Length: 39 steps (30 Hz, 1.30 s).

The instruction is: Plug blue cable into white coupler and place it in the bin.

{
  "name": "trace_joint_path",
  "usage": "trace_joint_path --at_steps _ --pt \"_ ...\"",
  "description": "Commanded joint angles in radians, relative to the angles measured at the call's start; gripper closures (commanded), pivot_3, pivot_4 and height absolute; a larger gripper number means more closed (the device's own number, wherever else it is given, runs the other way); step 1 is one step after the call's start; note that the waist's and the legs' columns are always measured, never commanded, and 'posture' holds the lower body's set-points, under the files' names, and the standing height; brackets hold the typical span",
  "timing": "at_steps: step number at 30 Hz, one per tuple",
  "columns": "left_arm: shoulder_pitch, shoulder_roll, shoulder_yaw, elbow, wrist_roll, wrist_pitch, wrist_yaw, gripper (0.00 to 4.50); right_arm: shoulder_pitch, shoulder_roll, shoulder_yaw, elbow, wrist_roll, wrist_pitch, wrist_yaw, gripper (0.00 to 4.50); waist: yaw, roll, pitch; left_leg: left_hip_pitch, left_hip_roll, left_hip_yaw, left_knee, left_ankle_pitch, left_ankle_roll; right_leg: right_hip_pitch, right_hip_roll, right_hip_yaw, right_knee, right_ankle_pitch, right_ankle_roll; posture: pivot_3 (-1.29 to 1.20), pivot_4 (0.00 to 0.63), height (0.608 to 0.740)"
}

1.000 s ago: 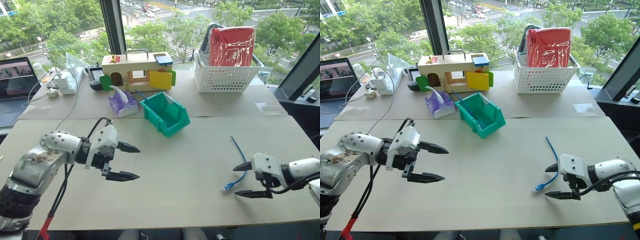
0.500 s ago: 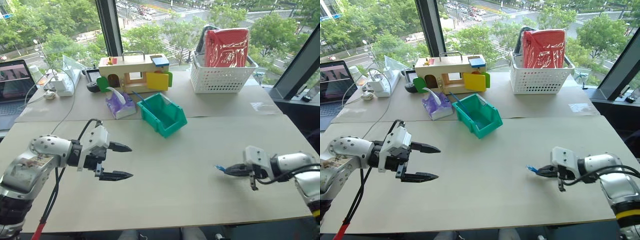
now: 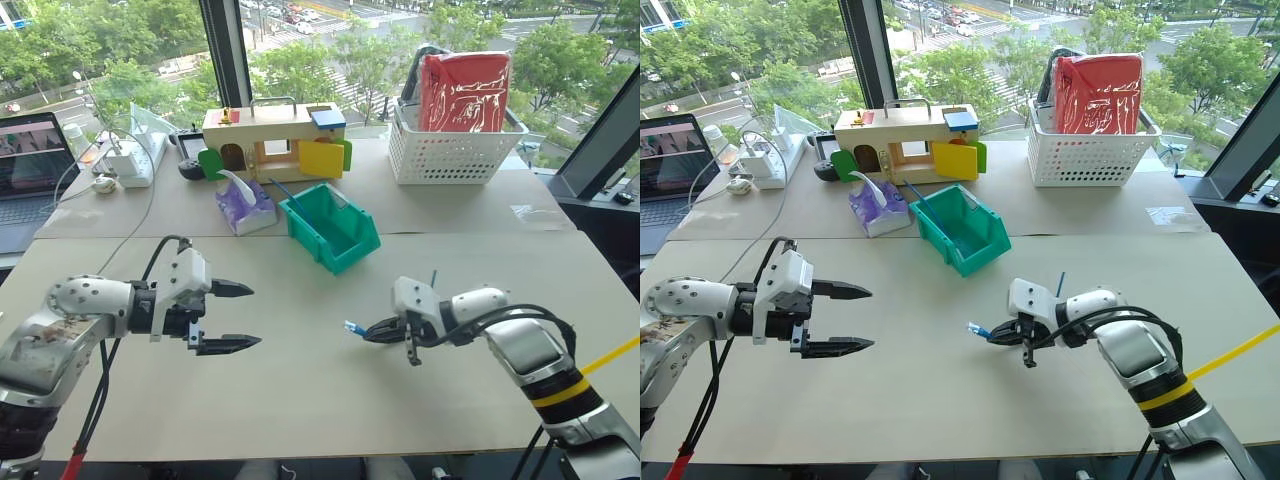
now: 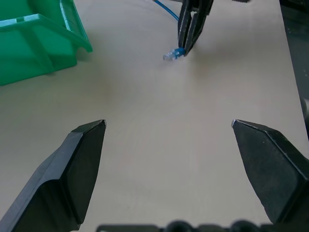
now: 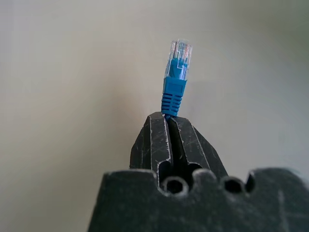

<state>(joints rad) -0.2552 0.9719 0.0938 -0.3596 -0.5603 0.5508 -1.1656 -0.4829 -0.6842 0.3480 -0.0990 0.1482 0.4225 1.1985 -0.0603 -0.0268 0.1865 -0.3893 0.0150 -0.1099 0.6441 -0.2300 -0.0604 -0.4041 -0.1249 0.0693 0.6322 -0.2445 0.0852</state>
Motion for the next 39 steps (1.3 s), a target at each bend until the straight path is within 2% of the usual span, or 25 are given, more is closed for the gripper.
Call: trace_joint_path --at_steps 1,5,8,11,13,14,19,24,27,31,37,39 --pt "-0.028 -0.056 -0.056 -0.009 0.032 -0.025 0.038 0.00 -0.002 0.027 0.039 -0.048 -0.016 -0.004 -0.002 4.49 0.000 0.000 0.000 0.000 0.000 0.000 0.000 0.000 0.000 0.000 0.000 0.000 0.000 0.000 0.000 0.00 0.150 0.740" --pt "-0.100 -0.162 -0.215 0.047 0.141 -0.063 0.071 0.00 -0.012 0.081 0.073 -0.018 -0.039 -0.011 -0.028 4.49 0.001 -0.001 0.000 0.000 0.000 0.000 0.001 0.000 0.000 0.001 0.000 0.000 0.000 0.000 0.000 0.00 0.150 0.740" --pt "-0.131 -0.202 -0.260 0.064 0.170 -0.076 0.069 0.00 -0.018 0.103 0.093 0.024 -0.074 -0.063 -0.040 4.49 -0.008 -0.001 0.000 0.000 0.000 0.000 0.001 0.000 0.000 0.000 0.000 0.000 0.001 0.000 0.000 0.00 0.150 0.740" --pt "-0.149 -0.216 -0.283 0.078 0.187 -0.086 0.053 0.00 -0.027 0.149 0.061 0.035 -0.051 -0.037 -0.074 4.49 -0.013 -0.001 -0.001 0.002 0.000 0.000 0.000 0.000 0.000 0.000 0.001 0.000 0.002 0.000 0.000 0.00 0.150 0.740" --pt "-0.156 -0.212 -0.294 0.094 0.204 -0.098 0.038 0.00 -0.030 0.165 0.033 0.034 -0.031 -0.035 -0.084 3.81 -0.015 -0.001 -0.001 0.003 0.000 0.000 0.000 0.000 0.000 0.000 0.001 0.000 0.004 0.000 0.000 0.00 0.150 0.740" --pt "-0.158 -0.209 -0.299 0.101 0.210 -0.103 0.030 0.00 -0.028 0.166 0.024 0.025 -0.018 -0.032 -0.077 3.69 -0.013 -0.001 -0.001 0.003 0.000 0.000 0.000 0.000 0.000 0.000 0.001 0.000 0.005 0.000 -0.001 0.00 0.150 0.740" --pt "-0.176 -0.204 -0.305 0.144 0.223 -0.123 -0.014 0.00 -0.025 0.158 -0.011 -0.019 0.018 -0.023 -0.072 1.85 -0.007 -0.001 -0.001 0.002 0.000 0.000 0.001 0.000 -0.001 0.000 0.001 0.000 0.006 0.000 -0.001 0.00 0.150 0.740" --pt "-0.240 -0.241 -0.344 0.248 0.268 -0.195 -0.065 0.00 -0.026 0.146 -0.107 -0.075 0.024 -0.058 -0.150 0.21 -0.005 -0.001 -0.001 0.002 0.000 0.000 0.001 0.000 -0.001 -0.001 0.001 0.000 0.006 0.000 -0.001 0.00 0.150 0.740" --pt "-0.278 -0.300 -0.381 0.314 0.283 -0.232 -0.086 0.00 -0.025 0.163 -0.208 -0.120 0.126 0.041 -0.189 0.21 -0.002 -0.001 -0.001 0.001 0.000 0.000 0.001 0.000 -0.001 -0.001 0.001 0.000 0.006 0.000 -0.001 0.00 0.150 0.740" --pt "-0.333 -0.332 -0.452 0.475 0.374 -0.363 -0.146 0.00 -0.004 0.149 -0.293 -0.192 0.189 0.111 -0.242 0.21 -0.004 -0.001 -0.001 0.002 0.000 0.000 0.001 0.000 -0.001 -0.001 0.001 0.000 0.007 0.000 -0.001 0.00 0.150 0.740" --pt "-0.379 -0.384 -0.470 0.650 0.405 -0.480 -0.217 0.00 0.039 0.133 -0.326 -0.282 0.215 0.181 -0.320 0.21 -0.005 -0.001 -0.001 0.001 0.000 -0.001 0.001 0.000 0.000 -0.001 0.001 0.000 0.007 0.000 -0.001 0.00 0.150 0.740" --pt "-0.393 -0.402 -0.465 0.693 0.416 -0.504 -0.224 0.52 0.051 0.120 -0.342 -0.308 0.223 0.207 -0.341 0.13 -0.002 -0.001 -0.001 0.001 0.000 0.000 0.001 0.000 0.000 -0.001 0.001 0.000 0.007 0.000 -0.001 0.00 0.150 0.740"
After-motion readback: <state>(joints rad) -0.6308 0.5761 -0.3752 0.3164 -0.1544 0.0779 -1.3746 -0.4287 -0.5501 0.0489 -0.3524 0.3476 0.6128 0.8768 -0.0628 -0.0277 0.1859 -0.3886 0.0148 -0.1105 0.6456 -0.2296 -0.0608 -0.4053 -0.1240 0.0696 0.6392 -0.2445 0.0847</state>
